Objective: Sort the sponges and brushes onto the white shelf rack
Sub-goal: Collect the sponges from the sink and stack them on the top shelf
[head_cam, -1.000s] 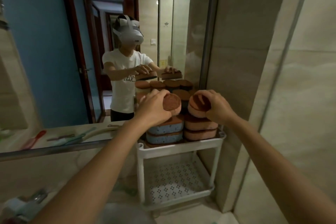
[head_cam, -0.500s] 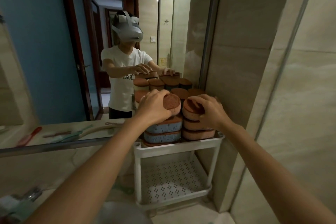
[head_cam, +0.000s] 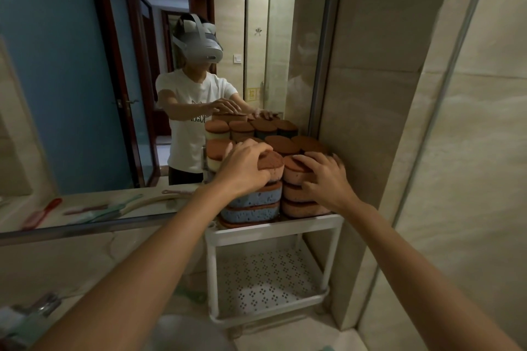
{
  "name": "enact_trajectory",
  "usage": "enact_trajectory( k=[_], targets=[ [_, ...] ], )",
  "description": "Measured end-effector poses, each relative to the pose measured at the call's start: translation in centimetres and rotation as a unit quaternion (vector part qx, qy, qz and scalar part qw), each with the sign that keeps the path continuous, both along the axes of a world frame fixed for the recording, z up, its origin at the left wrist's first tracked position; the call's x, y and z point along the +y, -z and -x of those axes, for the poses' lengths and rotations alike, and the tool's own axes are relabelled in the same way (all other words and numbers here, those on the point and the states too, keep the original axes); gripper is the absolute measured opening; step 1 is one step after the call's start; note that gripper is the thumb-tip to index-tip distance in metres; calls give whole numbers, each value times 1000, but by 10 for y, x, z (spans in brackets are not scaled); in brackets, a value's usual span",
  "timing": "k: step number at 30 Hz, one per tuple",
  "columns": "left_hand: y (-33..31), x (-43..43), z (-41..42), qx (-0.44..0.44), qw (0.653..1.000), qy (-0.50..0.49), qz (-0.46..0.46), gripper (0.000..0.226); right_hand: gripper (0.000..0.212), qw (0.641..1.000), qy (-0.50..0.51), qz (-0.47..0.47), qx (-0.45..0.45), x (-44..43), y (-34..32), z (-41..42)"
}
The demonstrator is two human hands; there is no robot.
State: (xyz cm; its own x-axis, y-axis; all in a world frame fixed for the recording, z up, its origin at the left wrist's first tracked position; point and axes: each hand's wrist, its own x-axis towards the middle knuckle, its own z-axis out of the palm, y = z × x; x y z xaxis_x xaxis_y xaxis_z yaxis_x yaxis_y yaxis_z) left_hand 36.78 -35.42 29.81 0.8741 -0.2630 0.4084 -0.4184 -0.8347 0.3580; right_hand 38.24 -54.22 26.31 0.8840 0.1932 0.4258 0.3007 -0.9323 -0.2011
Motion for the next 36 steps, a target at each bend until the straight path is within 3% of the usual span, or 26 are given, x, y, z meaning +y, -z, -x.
enact_trajectory(
  k=[5, 9, 14, 17, 25, 33, 36],
  targets=[
    [8, 4, 4, 26, 998, 45, -35, 52, 61, 1000, 0, 3, -4, -1, 4, 0],
    [21, 4, 6, -45, 987, 21, -151, 59, 85, 999, 8, 1, -48, -1, 15, 3],
    [46, 3, 9, -146, 967, -26, -208, 70, 70, 984, 5, -75, -164, 2, 41, 8],
    [51, 1, 5, -153, 963, -37, -219, 73, 64, 980, 7, -90, -176, 3, 50, 6],
    [52, -6, 6, -154, 965, -54, -204, 69, 68, 986, 71, -36, -145, 10, 43, 10],
    [37, -8, 11, -59, 990, -37, -126, 62, 77, 992, 70, -48, -92, 18, 36, 20],
    [27, -6, 17, -24, 997, -22, -66, 58, 71, 988, 31, -66, -134, 21, 34, 28]
  ],
)
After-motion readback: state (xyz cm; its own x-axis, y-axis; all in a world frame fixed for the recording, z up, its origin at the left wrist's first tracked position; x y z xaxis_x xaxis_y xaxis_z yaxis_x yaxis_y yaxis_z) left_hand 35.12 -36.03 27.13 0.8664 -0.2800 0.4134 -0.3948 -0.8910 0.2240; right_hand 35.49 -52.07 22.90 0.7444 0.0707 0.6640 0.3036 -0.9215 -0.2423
